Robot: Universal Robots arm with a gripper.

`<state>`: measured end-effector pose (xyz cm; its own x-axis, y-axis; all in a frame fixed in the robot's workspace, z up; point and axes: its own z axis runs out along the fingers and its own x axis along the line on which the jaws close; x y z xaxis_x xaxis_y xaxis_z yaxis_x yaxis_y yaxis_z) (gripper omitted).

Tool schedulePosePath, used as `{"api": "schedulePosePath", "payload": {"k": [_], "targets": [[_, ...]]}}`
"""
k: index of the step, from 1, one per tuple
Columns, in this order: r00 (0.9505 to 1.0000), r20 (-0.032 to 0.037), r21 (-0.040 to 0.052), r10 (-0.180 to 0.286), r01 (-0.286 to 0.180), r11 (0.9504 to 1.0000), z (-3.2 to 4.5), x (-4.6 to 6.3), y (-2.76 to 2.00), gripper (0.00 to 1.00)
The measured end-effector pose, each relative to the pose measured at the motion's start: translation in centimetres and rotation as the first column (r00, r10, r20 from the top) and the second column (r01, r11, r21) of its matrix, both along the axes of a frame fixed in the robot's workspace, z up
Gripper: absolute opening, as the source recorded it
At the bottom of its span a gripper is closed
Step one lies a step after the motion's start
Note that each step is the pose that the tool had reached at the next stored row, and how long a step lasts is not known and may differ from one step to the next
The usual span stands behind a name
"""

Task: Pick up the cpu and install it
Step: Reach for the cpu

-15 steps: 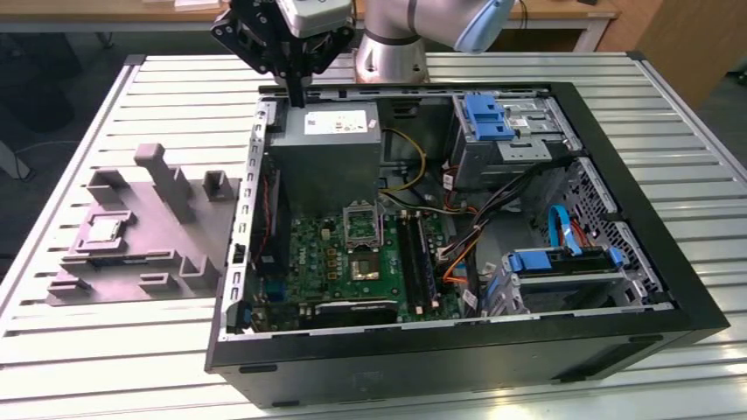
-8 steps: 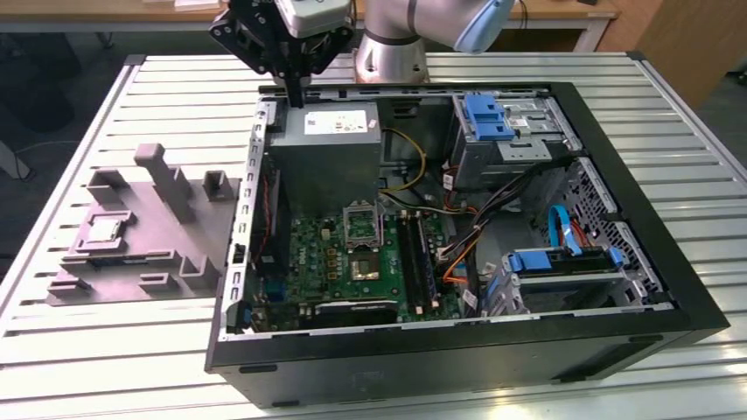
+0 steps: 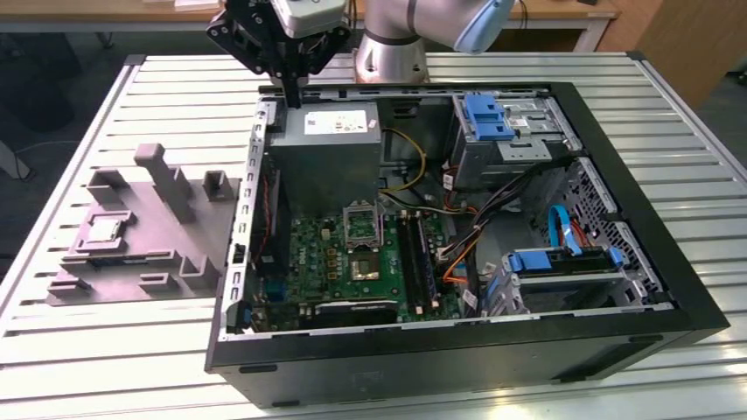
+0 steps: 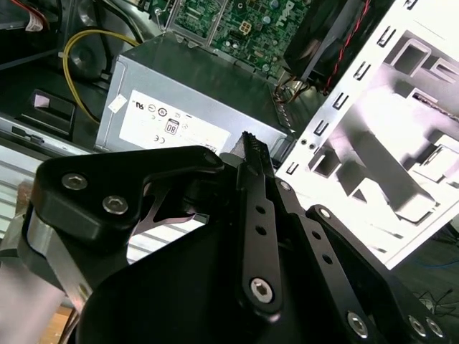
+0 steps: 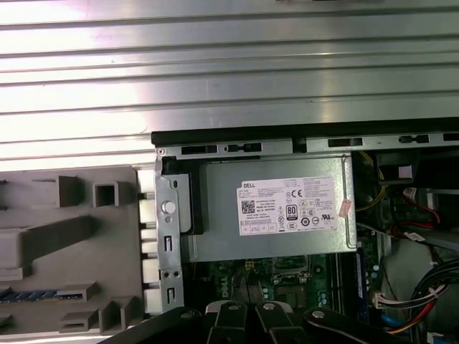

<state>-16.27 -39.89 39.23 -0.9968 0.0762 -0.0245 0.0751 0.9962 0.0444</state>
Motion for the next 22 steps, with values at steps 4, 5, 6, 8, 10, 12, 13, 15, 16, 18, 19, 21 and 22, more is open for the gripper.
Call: {"api": "schedulePosePath", "payload": {"k": [4, 5, 6, 8, 10, 12, 13, 15, 16, 18, 19, 21, 22], "targets": [[1.0, 0.0, 0.0, 0.0, 0.0, 1.0, -0.01, -0.12, 0.0, 0.11], [1.0, 0.0, -0.0001, 0.0, 0.0, 1.0, -0.01, -0.15, 0.0, 0.11], [1.0, 0.0, -0.0001, 0.0, 0.0, 1.0, -0.02, -0.18, 0.0, 0.11], [1.0, 0.0, 0.0, 0.0, 0.0, 1.0, -0.02, -0.25, 0.0, 0.11], [1.0, 0.0, 0.0, 0.0, 0.0, 1.0, -0.03, -0.32, 0.0, 0.11], [1.0, 0.0, -0.0001, 0.0, 0.0, 1.0, -0.03, -0.38, 0.0, 0.11], [1.0, 0.0, -0.0001, 0.0, 0.0, 1.0, -0.04, -0.41, 0.0, 0.11], [1.0, 0.0, 0.0, 0.0, 0.0, 1.0, -0.05, -0.47, 0.0, 0.11], [1.0, 0.0, -0.0001, 0.0, 0.0, 1.0, -0.05, -0.49, 0.0, 0.11], [1.0, 0.0, 0.0, 0.0, 0.0, 1.0, -0.06, -0.54, 0.0, 0.11], [1.0, 0.0, -0.0001, 0.0, 0.0, 1.0, -0.06, -0.57, 0.0, 0.11], [1.0, 0.0, 0.0, 0.0, 0.0, 1.0, -0.07, -0.62, 0.0, 0.11], [1.0, 0.0, -0.0001, 0.0, 0.0, 1.0, -0.07, -0.64, 0.0, 0.11]]}}
